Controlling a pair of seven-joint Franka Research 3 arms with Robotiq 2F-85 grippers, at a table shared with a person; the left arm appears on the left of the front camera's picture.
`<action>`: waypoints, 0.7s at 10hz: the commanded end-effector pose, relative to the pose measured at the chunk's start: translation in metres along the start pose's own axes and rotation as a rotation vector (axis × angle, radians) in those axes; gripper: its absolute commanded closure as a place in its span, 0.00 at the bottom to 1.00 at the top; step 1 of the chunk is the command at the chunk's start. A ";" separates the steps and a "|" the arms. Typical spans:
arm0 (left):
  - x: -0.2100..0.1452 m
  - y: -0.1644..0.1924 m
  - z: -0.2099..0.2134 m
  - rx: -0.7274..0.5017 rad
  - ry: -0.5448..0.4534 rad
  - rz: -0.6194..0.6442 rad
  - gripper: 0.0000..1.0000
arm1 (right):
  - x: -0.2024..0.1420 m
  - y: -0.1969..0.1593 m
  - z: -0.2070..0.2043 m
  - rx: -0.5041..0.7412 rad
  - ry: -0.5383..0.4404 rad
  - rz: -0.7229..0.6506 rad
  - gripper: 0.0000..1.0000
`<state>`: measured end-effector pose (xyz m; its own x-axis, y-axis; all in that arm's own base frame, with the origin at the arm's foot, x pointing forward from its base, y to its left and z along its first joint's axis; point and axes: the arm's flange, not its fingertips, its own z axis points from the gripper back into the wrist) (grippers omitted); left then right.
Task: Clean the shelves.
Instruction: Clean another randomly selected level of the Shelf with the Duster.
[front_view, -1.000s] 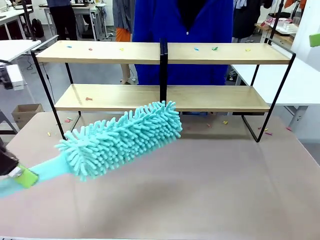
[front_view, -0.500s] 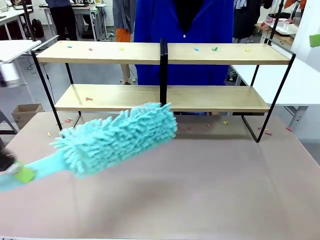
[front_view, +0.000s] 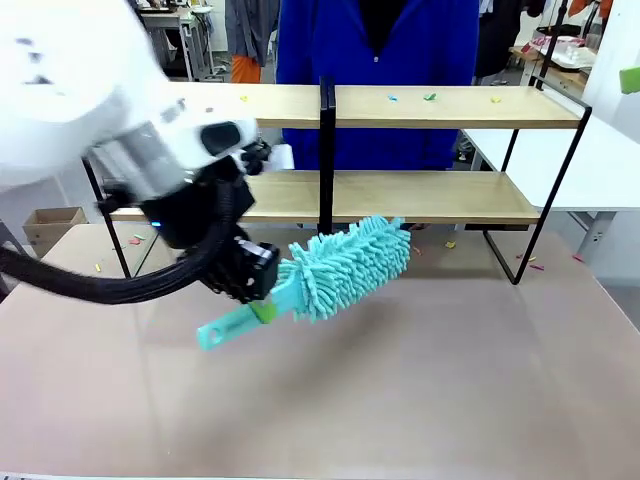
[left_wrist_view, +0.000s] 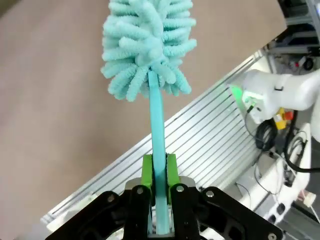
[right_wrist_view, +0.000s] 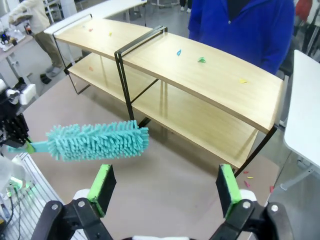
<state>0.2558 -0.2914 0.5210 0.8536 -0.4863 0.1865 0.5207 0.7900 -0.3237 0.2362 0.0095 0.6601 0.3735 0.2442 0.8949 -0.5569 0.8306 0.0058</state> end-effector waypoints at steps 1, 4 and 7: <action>-0.022 0.001 0.018 -0.013 -0.046 -0.021 0.88 | 0.000 0.000 0.000 0.003 -0.001 -0.002 0.00; 0.003 0.003 -0.002 -0.008 0.001 -0.018 0.88 | 0.000 0.000 0.000 0.003 -0.001 -0.002 0.00; 0.028 -0.018 -0.039 0.078 -0.013 0.137 0.88 | 0.000 0.000 0.000 0.003 -0.001 -0.002 0.00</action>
<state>0.2635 -0.3098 0.4977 0.9008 -0.4020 0.1644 0.4338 0.8499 -0.2990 0.2361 0.0094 0.6602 0.3735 0.2441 0.8949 -0.5568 0.8307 0.0057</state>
